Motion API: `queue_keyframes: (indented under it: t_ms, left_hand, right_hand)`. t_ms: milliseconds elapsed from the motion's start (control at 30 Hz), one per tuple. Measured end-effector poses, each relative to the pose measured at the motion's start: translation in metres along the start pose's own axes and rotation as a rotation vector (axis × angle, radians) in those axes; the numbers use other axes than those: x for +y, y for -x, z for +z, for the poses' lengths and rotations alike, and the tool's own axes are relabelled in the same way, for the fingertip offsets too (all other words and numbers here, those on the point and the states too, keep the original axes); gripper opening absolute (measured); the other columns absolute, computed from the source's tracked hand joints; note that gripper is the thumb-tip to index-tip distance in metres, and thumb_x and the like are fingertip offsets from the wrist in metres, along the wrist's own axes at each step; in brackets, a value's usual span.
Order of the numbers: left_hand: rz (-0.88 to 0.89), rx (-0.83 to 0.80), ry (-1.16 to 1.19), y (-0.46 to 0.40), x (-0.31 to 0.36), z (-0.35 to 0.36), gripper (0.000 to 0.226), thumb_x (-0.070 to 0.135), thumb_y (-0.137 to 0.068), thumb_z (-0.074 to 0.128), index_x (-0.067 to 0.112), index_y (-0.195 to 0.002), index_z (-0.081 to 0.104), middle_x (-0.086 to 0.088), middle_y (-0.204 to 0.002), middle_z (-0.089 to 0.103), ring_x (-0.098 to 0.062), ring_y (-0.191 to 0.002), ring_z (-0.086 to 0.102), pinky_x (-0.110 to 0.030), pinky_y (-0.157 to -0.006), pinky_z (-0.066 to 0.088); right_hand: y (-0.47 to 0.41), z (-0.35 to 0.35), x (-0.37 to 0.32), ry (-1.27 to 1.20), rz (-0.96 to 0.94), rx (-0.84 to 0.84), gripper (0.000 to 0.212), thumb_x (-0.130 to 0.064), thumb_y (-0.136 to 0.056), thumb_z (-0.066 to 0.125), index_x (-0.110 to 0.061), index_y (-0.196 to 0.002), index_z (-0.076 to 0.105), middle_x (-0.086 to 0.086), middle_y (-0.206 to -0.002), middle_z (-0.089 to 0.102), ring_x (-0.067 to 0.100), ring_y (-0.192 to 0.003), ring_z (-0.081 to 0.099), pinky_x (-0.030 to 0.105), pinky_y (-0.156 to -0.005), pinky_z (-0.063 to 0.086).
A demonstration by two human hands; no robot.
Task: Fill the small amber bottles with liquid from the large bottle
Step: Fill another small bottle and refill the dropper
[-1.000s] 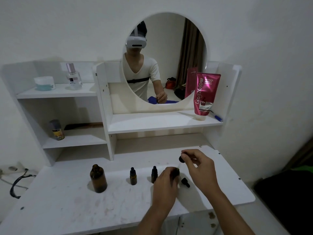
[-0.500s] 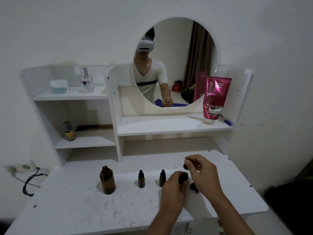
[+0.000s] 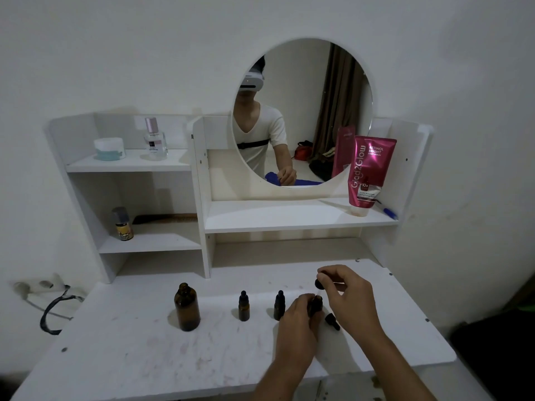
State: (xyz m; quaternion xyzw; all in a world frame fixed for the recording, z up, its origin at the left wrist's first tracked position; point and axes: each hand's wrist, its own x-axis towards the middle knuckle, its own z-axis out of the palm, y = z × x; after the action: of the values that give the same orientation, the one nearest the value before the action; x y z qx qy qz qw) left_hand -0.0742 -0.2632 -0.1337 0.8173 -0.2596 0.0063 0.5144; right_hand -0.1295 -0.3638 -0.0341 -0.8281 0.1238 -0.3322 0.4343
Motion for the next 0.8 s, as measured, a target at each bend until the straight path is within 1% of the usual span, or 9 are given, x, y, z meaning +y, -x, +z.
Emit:
queue_keyframes:
  t_ms: [133,200,300,367,433,567,700,733,800]
  left_hand:
    - [-0.094,-0.047,0.003,0.007,0.007,-0.011,0.058,0.048,-0.098,0.057,0.024,-0.149,0.043,0.013,-0.143,0.054,-0.004,-0.133,0.049,-0.02,-0.111,0.039]
    - [-0.123,-0.08,0.011,0.014,0.01,-0.021,0.063,0.039,-0.097,0.064,0.024,-0.152,0.038,0.013,-0.147,0.051,-0.004,-0.137,0.046,-0.019,-0.111,0.036]
    - [-0.114,-0.136,0.049,0.034,0.007,-0.043,0.062,0.034,-0.095,0.069,0.031,-0.149,0.039,0.019,-0.145,0.051,0.001,-0.132,0.047,-0.018,-0.113,0.035]
    - [-0.12,-0.154,0.084,0.05,0.002,-0.061,0.054,0.037,-0.093,0.071,0.042,-0.139,0.044,0.027,-0.137,0.054,0.005,-0.127,0.049,-0.02,-0.113,0.038]
    - [-0.138,-0.143,0.098,0.065,-0.006,-0.085,0.044,0.04,-0.09,0.073,0.045,-0.128,0.05,0.031,-0.125,0.059,0.005,-0.121,0.054,-0.017,-0.108,0.041]
    - [-0.158,-0.013,0.122,0.086,-0.023,-0.142,0.032,0.037,-0.088,0.077,0.038,-0.115,0.061,0.022,-0.106,0.071,0.008,-0.103,0.063,-0.011,-0.091,0.051]
    - [-0.227,0.262,0.101,0.093,-0.041,-0.192,0.023,0.029,-0.083,0.083,0.028,-0.097,0.064,0.009,-0.083,0.071,-0.001,-0.083,0.066,-0.011,-0.072,0.051]
    - [-0.239,0.323,0.095,0.091,-0.046,-0.2,0.026,0.029,-0.081,0.085,0.028,-0.095,0.063,0.008,-0.081,0.07,-0.006,-0.08,0.066,-0.013,-0.069,0.051]
    - [-0.261,0.407,0.098,0.084,-0.053,-0.213,0.035,0.027,-0.077,0.088,0.026,-0.097,0.059,0.008,-0.087,0.068,-0.01,-0.081,0.064,-0.014,-0.067,0.049]
  right_hand:
    - [0.0,-0.009,-0.014,-0.011,-0.05,0.085,0.011,-0.011,-0.095,0.07,-0.019,-0.101,0.075,-0.012,-0.09,0.075,0.001,-0.086,0.072,0.012,-0.08,0.055]
    - [-0.001,-0.013,-0.024,-0.023,-0.071,0.129,0.012,-0.013,-0.095,0.07,-0.02,-0.103,0.075,-0.011,-0.093,0.075,0.001,-0.087,0.072,0.012,-0.08,0.055]
    - [0.0,-0.009,-0.04,-0.047,-0.099,0.181,0.012,-0.013,-0.095,0.07,-0.02,-0.103,0.075,-0.011,-0.094,0.075,0.002,-0.089,0.072,0.011,-0.082,0.054]
    - [0.002,-0.002,-0.053,-0.082,-0.112,0.176,0.012,-0.013,-0.095,0.071,-0.022,-0.103,0.075,-0.011,-0.094,0.075,0.004,-0.091,0.071,0.01,-0.082,0.053]
    - [0.006,0.01,-0.067,-0.116,-0.117,0.14,0.012,-0.015,-0.095,0.071,-0.023,-0.103,0.074,-0.01,-0.096,0.075,0.003,-0.093,0.071,0.009,-0.082,0.052]
    - [0.016,0.043,-0.095,-0.215,-0.119,0.062,0.011,-0.015,-0.096,0.07,-0.022,-0.104,0.074,-0.009,-0.096,0.076,0.002,-0.092,0.072,0.011,-0.083,0.054]
    - [0.025,0.079,-0.119,-0.356,-0.043,-0.049,0.012,-0.015,-0.096,0.07,-0.021,-0.104,0.075,-0.011,-0.096,0.077,-0.002,-0.093,0.072,0.01,-0.083,0.054]
    - [0.025,0.088,-0.123,-0.375,-0.022,-0.075,0.012,-0.016,-0.096,0.069,-0.022,-0.105,0.075,-0.012,-0.097,0.077,-0.001,-0.094,0.072,0.011,-0.085,0.054]
    - [0.025,0.104,-0.132,-0.397,0.015,-0.12,0.012,-0.019,-0.097,0.069,-0.022,-0.107,0.075,-0.012,-0.098,0.078,0.0,-0.096,0.073,0.014,-0.086,0.055]
